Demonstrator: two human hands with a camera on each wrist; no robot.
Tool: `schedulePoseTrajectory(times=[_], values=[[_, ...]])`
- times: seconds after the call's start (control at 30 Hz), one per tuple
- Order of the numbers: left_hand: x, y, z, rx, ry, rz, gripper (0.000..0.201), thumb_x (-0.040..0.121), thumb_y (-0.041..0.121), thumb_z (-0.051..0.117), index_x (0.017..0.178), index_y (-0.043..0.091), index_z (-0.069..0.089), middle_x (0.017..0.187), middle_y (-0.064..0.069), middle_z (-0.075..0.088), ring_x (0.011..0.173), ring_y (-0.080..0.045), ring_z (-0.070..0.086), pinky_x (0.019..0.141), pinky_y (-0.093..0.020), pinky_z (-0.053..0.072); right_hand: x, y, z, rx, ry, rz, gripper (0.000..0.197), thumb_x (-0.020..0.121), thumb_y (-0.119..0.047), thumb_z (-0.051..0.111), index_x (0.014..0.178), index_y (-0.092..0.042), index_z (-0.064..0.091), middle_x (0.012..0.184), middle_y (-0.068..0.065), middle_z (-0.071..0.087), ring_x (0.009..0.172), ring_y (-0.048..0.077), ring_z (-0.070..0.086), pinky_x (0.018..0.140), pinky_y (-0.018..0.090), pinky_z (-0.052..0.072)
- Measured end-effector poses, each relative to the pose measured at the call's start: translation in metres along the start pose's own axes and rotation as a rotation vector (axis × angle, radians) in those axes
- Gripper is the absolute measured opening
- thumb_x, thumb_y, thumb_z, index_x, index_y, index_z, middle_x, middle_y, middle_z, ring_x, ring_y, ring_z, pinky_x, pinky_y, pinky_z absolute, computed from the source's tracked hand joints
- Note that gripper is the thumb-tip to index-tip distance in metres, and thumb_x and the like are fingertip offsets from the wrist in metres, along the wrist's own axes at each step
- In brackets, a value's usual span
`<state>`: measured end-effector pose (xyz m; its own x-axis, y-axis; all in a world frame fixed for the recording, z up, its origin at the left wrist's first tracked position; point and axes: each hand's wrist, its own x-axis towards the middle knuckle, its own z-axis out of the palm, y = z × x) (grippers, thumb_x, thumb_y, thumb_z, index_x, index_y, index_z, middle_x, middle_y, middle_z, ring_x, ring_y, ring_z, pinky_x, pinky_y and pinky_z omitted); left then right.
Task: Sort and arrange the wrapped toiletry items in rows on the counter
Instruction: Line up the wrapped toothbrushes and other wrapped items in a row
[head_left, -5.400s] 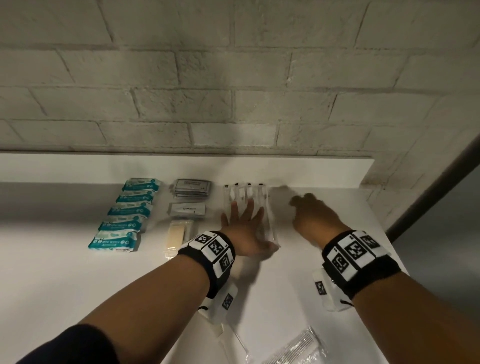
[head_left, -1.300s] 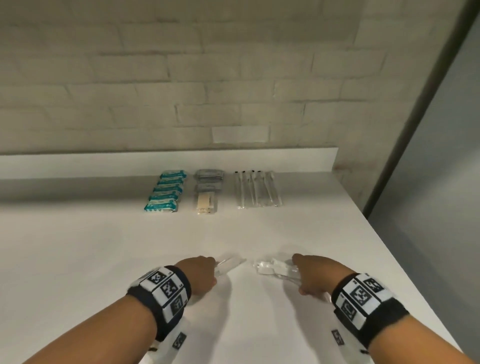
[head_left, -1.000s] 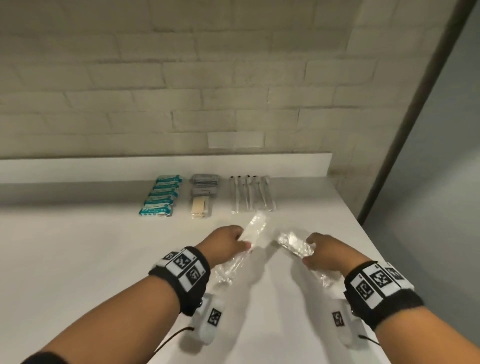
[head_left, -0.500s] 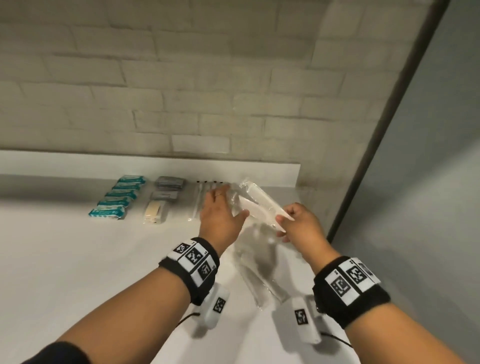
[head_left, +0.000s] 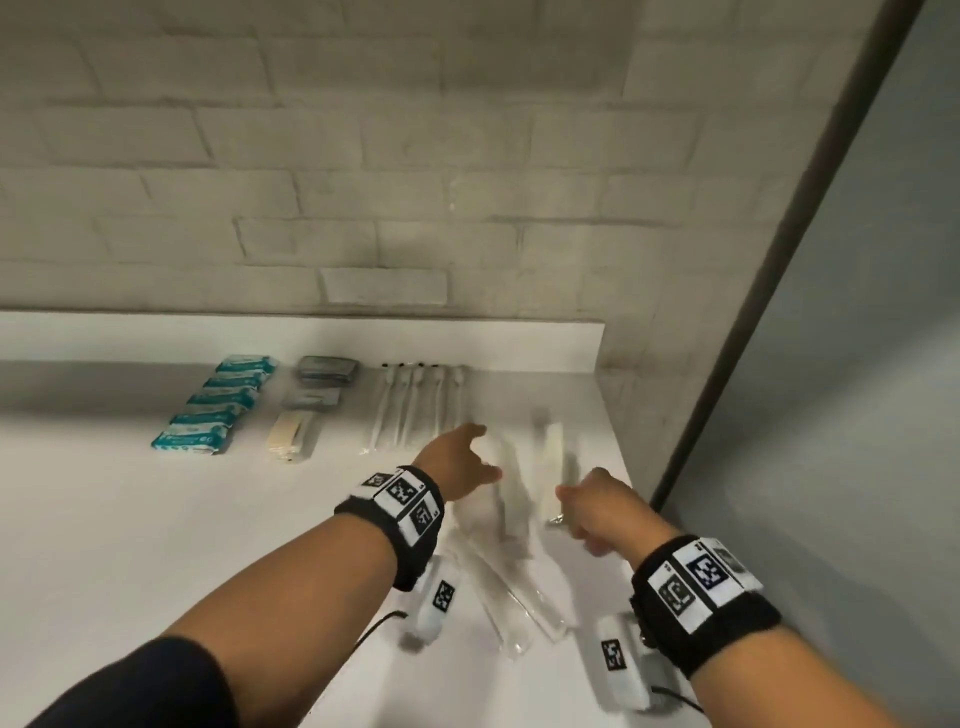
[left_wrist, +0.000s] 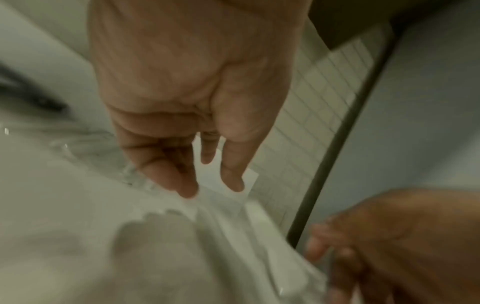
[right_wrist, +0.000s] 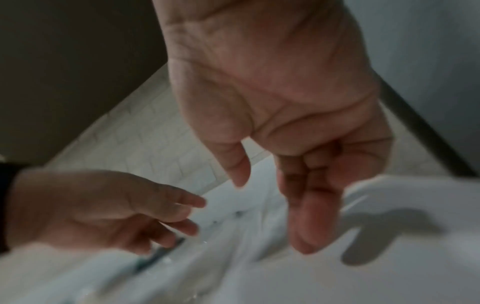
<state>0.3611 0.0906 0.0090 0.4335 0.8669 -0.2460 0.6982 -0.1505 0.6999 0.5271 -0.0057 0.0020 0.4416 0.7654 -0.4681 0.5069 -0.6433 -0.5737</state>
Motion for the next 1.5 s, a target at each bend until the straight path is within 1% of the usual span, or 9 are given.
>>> schedulePoseTrajectory(times=[0.13, 0.27, 0.4, 0.63, 0.73, 1.17, 1.33, 1.43, 1.5], values=[[-0.001, -0.009, 0.004, 0.457, 0.016, 0.132, 0.059, 0.088, 0.036, 0.06, 0.143, 0.026, 0.042, 0.146, 0.0, 0.044, 0.131, -0.019, 0.044, 0.109, -0.031, 0.035, 0.011, 0.015, -0.016, -0.419, 0.066, -0.143, 0.048, 0.096, -0.04, 0.047, 0.138, -0.017, 0.044, 0.14, 0.005, 0.049, 0.124, 0.026, 0.05, 0.096, 0.032, 0.046], [-0.006, 0.001, 0.029, 0.682, -0.181, 0.241, 0.056, 0.085, 0.051, 0.057, 0.133, 0.022, 0.053, 0.133, 0.0, 0.056, 0.12, -0.02, 0.053, 0.099, -0.032, 0.041, 0.014, 0.0, -0.021, -0.623, -0.069, -0.33, 0.063, 0.097, -0.041, 0.049, 0.151, -0.021, 0.026, 0.16, -0.004, 0.02, 0.144, 0.018, 0.026, 0.115, 0.031, 0.026], [0.017, 0.0, 0.039, 0.847, -0.147, 0.282, 0.055, 0.082, 0.049, 0.063, 0.123, 0.013, 0.054, 0.111, -0.003, 0.064, 0.101, -0.023, 0.062, 0.086, -0.032, 0.044, 0.036, -0.017, -0.009, -0.76, -0.13, -0.397, 0.068, 0.092, -0.04, 0.056, 0.15, -0.017, 0.029, 0.16, -0.004, 0.019, 0.14, 0.021, 0.035, 0.111, 0.035, 0.034], [0.088, -0.009, 0.025, 0.966, -0.152, 0.267, 0.07, 0.081, 0.057, 0.06, 0.136, 0.015, 0.046, 0.137, 0.0, 0.052, 0.133, -0.025, 0.039, 0.113, -0.045, 0.025, 0.082, -0.044, -0.005, -0.762, -0.142, -0.424, 0.071, 0.092, -0.027, 0.06, 0.151, -0.015, 0.024, 0.157, 0.007, 0.026, 0.136, 0.026, 0.04, 0.107, 0.033, 0.035], [0.109, -0.009, 0.019, 0.989, -0.131, 0.268, 0.072, 0.082, 0.057, 0.06, 0.137, 0.013, 0.044, 0.136, -0.003, 0.054, 0.134, -0.026, 0.038, 0.113, -0.045, 0.022, 0.104, -0.055, -0.003, -0.718, -0.147, -0.408, 0.079, 0.091, -0.023, 0.061, 0.153, -0.011, 0.014, 0.15, 0.014, 0.037, 0.131, 0.031, 0.045, 0.105, 0.035, 0.04], [0.129, -0.01, 0.015, 0.98, -0.146, 0.243, 0.075, 0.086, 0.05, 0.058, 0.146, 0.012, 0.033, 0.144, -0.002, 0.048, 0.142, -0.029, 0.026, 0.115, -0.047, 0.016, 0.14, -0.062, 0.005, -0.736, -0.119, -0.432, 0.074, 0.098, -0.017, 0.048, 0.154, -0.008, 0.001, 0.154, 0.016, 0.027, 0.128, 0.034, 0.048, 0.102, 0.041, 0.043], [0.119, -0.002, 0.011, 0.971, -0.175, 0.203, 0.075, 0.088, 0.049, 0.058, 0.147, 0.012, 0.031, 0.143, -0.007, 0.049, 0.143, -0.03, 0.024, 0.115, -0.047, 0.016, 0.122, -0.06, -0.005, -0.531, -0.093, -0.49, 0.078, 0.093, -0.023, 0.058, 0.154, -0.013, 0.01, 0.161, 0.013, 0.006, 0.144, 0.028, 0.025, 0.113, 0.033, 0.031], [0.118, 0.001, 0.007, 0.979, -0.196, 0.199, 0.073, 0.086, 0.055, 0.057, 0.143, 0.013, 0.038, 0.141, -0.007, 0.051, 0.141, -0.03, 0.027, 0.115, -0.048, 0.018, 0.082, -0.062, -0.005, -0.415, 0.038, -0.46, 0.066, 0.085, -0.038, 0.068, 0.141, -0.017, 0.042, 0.144, 0.013, 0.038, 0.126, 0.028, 0.048, 0.099, 0.033, 0.044], [0.118, 0.003, 0.005, 1.002, -0.222, 0.204, 0.071, 0.086, 0.055, 0.057, 0.141, 0.014, 0.041, 0.141, -0.005, 0.05, 0.14, -0.03, 0.028, 0.115, -0.048, 0.019, 0.043, -0.064, 0.001, -0.507, -0.072, -0.47, 0.052, 0.081, -0.049, 0.068, 0.123, -0.02, 0.057, 0.12, 0.005, 0.058, 0.101, 0.021, 0.058, 0.075, 0.028, 0.047]])
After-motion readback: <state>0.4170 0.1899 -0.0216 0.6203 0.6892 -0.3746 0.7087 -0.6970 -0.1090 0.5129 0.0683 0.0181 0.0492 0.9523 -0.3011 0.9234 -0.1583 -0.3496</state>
